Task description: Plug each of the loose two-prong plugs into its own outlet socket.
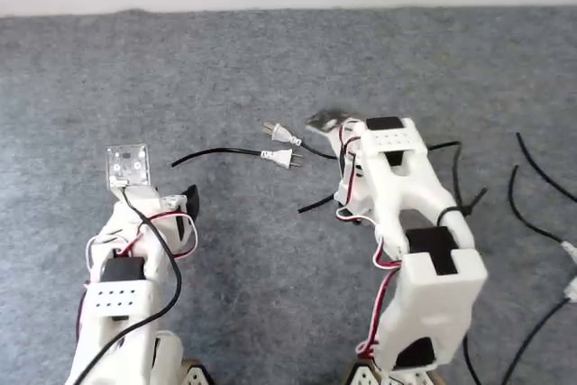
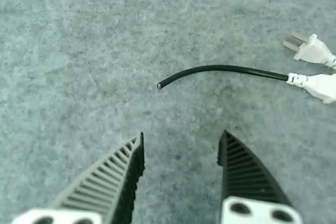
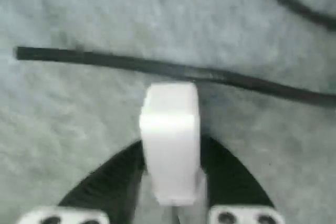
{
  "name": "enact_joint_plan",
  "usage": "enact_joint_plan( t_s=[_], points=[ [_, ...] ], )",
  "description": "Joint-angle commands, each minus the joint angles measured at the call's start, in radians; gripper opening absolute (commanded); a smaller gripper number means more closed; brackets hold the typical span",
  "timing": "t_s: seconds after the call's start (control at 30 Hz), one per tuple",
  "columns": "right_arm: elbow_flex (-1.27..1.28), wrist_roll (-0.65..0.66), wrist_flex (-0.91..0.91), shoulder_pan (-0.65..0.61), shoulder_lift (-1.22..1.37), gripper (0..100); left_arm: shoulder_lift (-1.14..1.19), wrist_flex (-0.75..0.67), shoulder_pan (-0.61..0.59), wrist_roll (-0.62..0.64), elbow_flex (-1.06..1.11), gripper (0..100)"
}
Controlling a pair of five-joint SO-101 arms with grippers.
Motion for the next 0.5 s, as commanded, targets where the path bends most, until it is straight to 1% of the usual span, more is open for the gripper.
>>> enact_joint_plan(
  t_s=[0.0,0.1,0.2,0.27,0.37,0.47],
  points=[
    [-0.008,0.008,0.051,-0.028,-0.07,0.9,0.002,-0.023,-0.006,0.005,-0.048,22],
    [0.014,-0.012,0.079,-0.035,-0.148,0.9,0.003,-0.023,-0.006,0.003,-0.048,22],
    [0.063,-0.043,0.088,-0.073,-0.272,0.9,0.003,-0.023,-0.006,0.003,-0.048,22],
    [0.124,-0.041,0.088,-0.125,-0.374,2.4,0.003,-0.023,-0.006,0.003,-0.048,22],
    [0.236,-0.038,0.09,-0.222,-0.504,10.8,0.003,-0.023,-0.006,0.002,-0.048,22],
    [0.328,-0.038,0.077,-0.275,-0.582,24.9,0.003,-0.023,-0.006,0.002,-0.048,22]
  ],
)
